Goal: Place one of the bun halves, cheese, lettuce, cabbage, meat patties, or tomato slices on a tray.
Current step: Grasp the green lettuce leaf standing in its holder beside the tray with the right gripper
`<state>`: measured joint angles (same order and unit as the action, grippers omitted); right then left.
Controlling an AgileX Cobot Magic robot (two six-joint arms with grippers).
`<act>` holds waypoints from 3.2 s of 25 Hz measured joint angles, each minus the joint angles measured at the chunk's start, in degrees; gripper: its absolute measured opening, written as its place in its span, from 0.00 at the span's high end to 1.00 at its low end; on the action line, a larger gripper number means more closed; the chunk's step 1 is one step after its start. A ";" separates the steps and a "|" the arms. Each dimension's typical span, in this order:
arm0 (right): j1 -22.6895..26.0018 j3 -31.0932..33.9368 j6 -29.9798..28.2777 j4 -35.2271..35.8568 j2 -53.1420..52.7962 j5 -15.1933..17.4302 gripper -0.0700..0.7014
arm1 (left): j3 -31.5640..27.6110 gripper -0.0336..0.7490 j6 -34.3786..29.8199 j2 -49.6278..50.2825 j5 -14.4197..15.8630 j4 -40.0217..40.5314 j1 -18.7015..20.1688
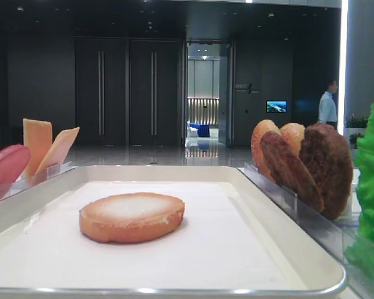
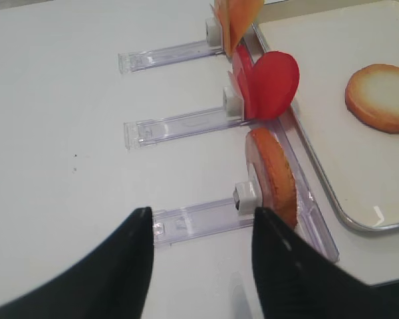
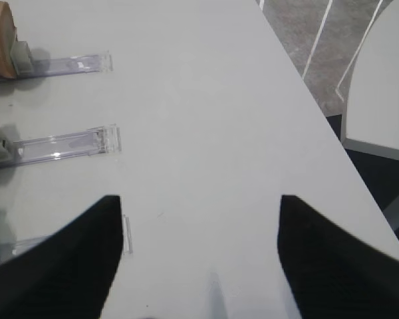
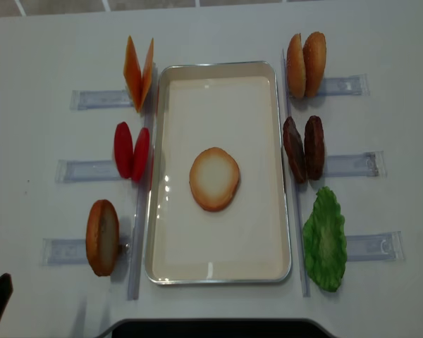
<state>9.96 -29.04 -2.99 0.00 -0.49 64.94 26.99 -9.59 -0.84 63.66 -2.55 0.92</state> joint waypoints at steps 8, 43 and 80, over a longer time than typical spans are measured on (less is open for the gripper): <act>0.00 0.00 1.04 0.00 0.31 0.00 0.30 | 0.00 0.60 -0.04 0.00 0.00 0.00 0.00; -42.77 -28.06 34.80 0.40 71.09 5.08 0.30 | 0.00 0.84 -0.50 0.00 0.00 -0.04 0.00; -57.25 -26.29 44.55 -2.79 81.67 1.73 0.68 | 0.00 0.96 -0.50 0.00 0.00 -0.04 0.00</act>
<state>-47.29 -55.33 41.56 -2.79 81.18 66.67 26.99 -10.09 -0.84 63.66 -2.59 0.92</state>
